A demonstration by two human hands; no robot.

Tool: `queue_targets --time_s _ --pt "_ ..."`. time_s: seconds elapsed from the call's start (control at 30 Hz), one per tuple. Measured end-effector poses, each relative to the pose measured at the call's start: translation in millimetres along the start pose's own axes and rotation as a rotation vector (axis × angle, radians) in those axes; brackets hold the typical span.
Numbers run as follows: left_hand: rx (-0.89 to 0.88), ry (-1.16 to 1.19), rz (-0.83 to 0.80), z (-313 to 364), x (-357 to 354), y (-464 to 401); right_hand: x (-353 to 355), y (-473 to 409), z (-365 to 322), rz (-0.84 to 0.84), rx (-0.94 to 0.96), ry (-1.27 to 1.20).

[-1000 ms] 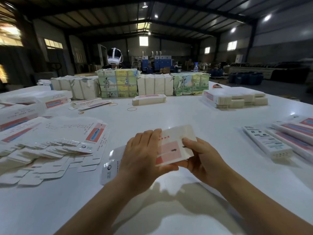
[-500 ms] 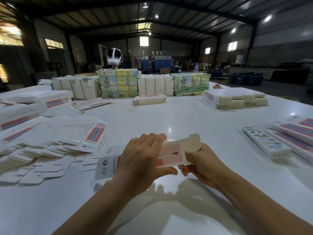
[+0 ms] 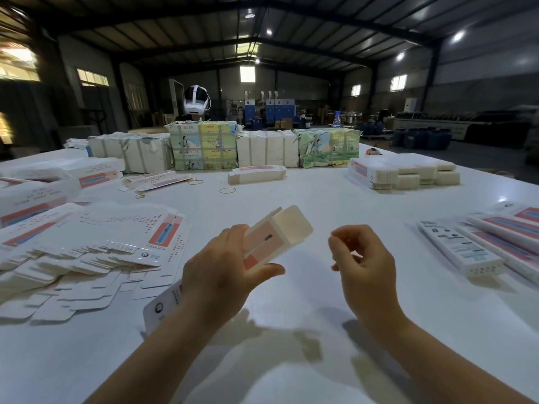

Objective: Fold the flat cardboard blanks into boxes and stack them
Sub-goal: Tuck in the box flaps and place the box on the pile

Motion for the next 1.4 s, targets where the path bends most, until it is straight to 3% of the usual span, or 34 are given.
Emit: queue_targets --time_s 0.1,0.47,0.6,0.77,1.0,1.27,1.4 --pt "-0.021 0.012 -0.009 3 -7 2 -23 13 -18 -0.122 0.197 0.168" --pt "-0.094 0.024 -0.078 16 -19 9 -44 26 -9 -0.314 0.054 0.137" --pt "-0.092 0.077 -0.138 11 -24 7 -39 19 -22 -0.265 0.157 0.270" --pt "-0.150 0.064 -0.195 18 -29 10 -52 22 -9 -0.510 -0.006 0.143" --pt "-0.077 0.087 -0.172 15 -26 8 -55 30 -7 -0.391 -0.080 0.067" --pt "-0.056 0.048 -0.108 18 -25 8 -59 31 8 -0.404 -0.190 0.034" --pt "-0.080 0.069 -0.103 18 -23 8 -40 17 5 -0.271 -0.148 0.042"
Point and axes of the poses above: each hand's wrist, its own y-axis away from the middle knuckle, its own x-axis out of the back of the hand, z = x × y, the point moved 10 cm from there along -y, towards the middle knuckle, and after that the axes turned 11 degrees about -y, right-handed, at the moved point
